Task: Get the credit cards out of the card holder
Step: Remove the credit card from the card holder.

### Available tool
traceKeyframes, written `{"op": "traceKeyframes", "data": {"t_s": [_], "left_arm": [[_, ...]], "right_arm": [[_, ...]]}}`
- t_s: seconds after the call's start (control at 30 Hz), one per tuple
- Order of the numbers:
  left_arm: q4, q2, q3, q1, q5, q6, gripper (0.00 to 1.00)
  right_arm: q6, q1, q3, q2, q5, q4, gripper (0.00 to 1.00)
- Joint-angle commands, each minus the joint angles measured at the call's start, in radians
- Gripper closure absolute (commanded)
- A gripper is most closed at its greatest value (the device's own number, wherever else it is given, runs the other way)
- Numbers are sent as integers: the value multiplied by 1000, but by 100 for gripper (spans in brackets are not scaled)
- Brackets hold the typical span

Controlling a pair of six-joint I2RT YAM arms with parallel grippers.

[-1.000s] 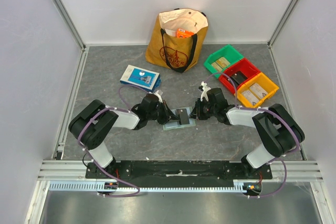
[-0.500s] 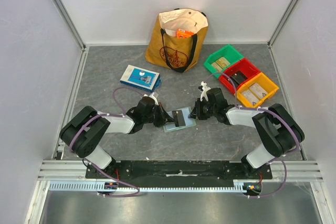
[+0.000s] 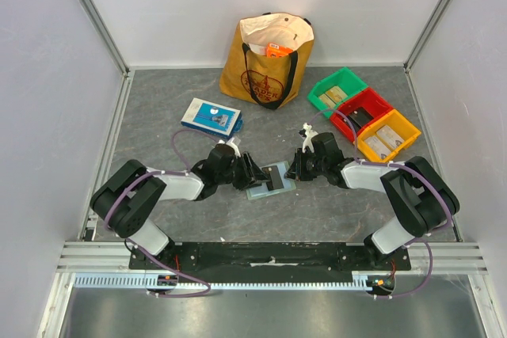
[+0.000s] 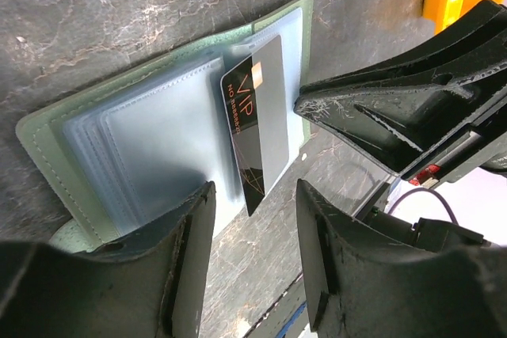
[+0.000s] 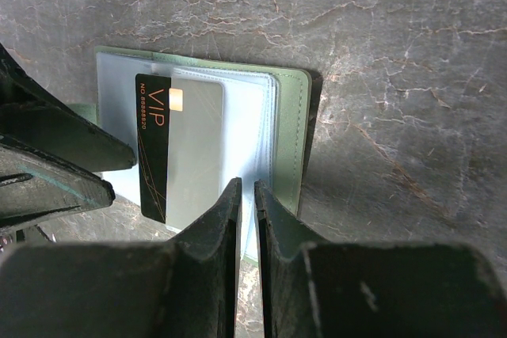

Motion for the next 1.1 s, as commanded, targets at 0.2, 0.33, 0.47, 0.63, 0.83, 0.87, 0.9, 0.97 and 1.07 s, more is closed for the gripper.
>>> {"op": "traceKeyframes", "data": {"t_s": [0.2, 0.33, 0.47, 0.63, 0.83, 0.87, 0.9, 0.97, 1.07], "left_arm": [[-50, 50, 72, 1, 1, 18, 50], [-65, 74, 97, 1, -5, 15, 52], [-71, 105, 106, 1, -4, 3, 58], [-67, 90, 87, 1, -20, -5, 85], [-67, 19, 38, 2, -57, -14, 98], [-67, 7, 26, 2, -57, -18, 98], [-67, -5, 15, 2, -62, -23, 98], [-58, -33, -17, 1, -63, -21, 98], [-30, -83, -81, 2, -68, -29, 98]], "right_arm": [[-26, -1, 0, 40, 41, -64, 82], [-26, -1, 0, 39, 38, -64, 82], [-28, -1, 0, 39, 40, -64, 82], [-28, -1, -2, 37, 44, -66, 82], [-21, -1, -2, 40, 55, -63, 82], [-20, -1, -3, 37, 61, -61, 82], [-18, -1, -3, 36, 64, -63, 82], [-14, -1, -2, 30, 67, -63, 82], [-2, -1, 9, 13, 67, -63, 82]]}}
